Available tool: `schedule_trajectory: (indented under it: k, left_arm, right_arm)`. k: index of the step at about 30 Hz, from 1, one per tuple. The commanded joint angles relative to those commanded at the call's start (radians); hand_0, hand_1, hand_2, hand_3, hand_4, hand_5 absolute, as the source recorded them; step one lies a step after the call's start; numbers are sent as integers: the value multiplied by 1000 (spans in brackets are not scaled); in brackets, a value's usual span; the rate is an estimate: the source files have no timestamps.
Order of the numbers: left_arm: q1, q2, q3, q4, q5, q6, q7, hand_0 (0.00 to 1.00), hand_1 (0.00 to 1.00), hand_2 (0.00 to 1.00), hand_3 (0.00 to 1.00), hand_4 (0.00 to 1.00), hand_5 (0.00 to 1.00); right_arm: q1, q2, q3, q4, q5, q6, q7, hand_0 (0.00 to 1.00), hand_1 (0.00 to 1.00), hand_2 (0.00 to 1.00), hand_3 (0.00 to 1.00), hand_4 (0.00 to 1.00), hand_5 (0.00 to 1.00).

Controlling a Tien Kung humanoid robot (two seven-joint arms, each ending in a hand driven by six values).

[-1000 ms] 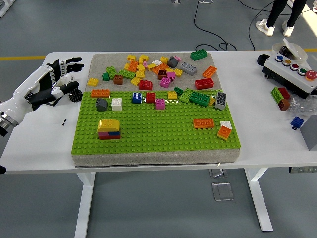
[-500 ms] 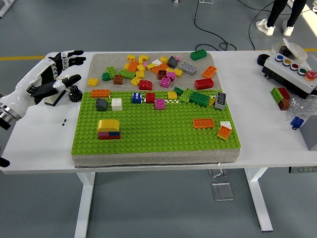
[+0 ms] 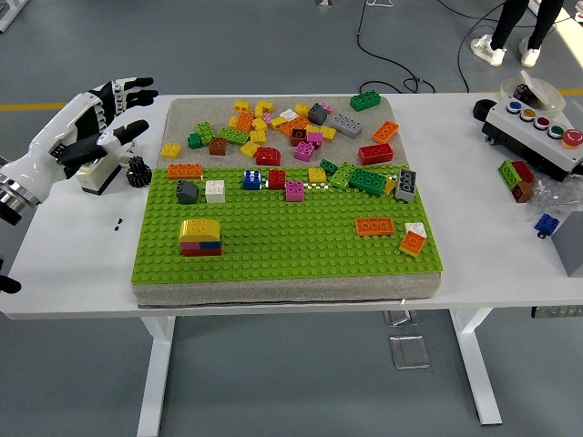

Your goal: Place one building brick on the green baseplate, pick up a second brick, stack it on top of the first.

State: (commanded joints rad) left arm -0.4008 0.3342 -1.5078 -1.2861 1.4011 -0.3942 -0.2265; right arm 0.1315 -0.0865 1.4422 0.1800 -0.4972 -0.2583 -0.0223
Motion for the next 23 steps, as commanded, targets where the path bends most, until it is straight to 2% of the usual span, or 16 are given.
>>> schedule_trajectory:
  k: [23]
  left_arm:
    - [-30,-8,2,36,9,-5,-5,976,873,856,882,990,689]
  right_arm:
    - [8,-4,18,0,14,6,16,738,658,710,597,913,494]
